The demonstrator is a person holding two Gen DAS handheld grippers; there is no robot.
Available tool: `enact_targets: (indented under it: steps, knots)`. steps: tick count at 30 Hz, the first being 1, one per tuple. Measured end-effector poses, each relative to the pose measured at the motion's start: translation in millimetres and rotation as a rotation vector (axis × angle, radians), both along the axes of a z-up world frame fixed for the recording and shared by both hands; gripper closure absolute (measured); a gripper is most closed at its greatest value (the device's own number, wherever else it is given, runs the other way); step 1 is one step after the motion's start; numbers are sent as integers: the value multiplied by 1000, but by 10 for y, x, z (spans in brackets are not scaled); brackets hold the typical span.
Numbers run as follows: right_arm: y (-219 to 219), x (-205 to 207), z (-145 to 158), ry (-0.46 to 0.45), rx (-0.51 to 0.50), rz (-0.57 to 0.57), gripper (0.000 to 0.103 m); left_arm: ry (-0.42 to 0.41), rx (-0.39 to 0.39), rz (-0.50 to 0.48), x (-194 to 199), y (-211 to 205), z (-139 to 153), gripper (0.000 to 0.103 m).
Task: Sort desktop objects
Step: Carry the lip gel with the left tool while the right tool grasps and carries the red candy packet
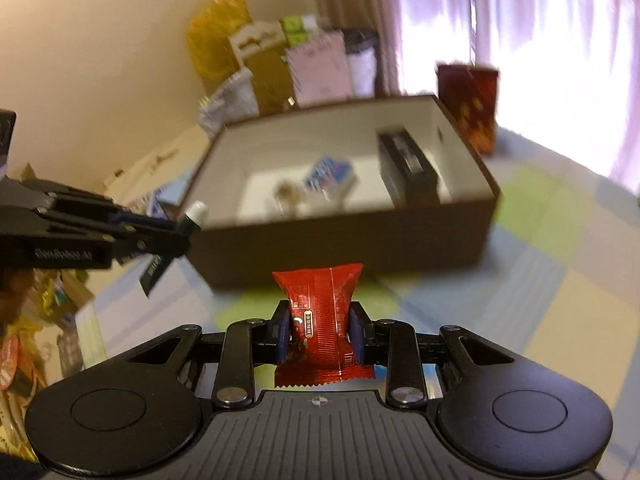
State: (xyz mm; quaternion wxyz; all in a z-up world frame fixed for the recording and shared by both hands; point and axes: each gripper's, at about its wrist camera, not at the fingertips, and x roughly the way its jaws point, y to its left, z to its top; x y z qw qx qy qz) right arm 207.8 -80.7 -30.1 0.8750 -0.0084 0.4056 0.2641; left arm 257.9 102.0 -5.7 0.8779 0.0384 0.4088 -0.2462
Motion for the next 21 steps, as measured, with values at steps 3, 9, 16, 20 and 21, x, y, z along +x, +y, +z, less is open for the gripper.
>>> enact_targets:
  steps: [3, 9, 16, 20, 21]
  knots:
    - [193, 269, 141, -41, 24, 27, 76, -28, -12, 38, 208, 105, 115, 90]
    - [507, 805, 245, -82, 2, 51, 76, -42, -4, 120, 704, 232, 140, 90]
    - [718, 1409, -5, -35, -65, 7, 76, 14, 23, 193, 1277, 321, -79, 90]
    - [775, 1688, -180, -5, -95, -14, 76, 50, 40, 221, 1573, 365, -245, 90]
    - [788, 1749, -218, 5, -99, -20, 76, 58, 44, 230, 1644, 370, -290, 90]
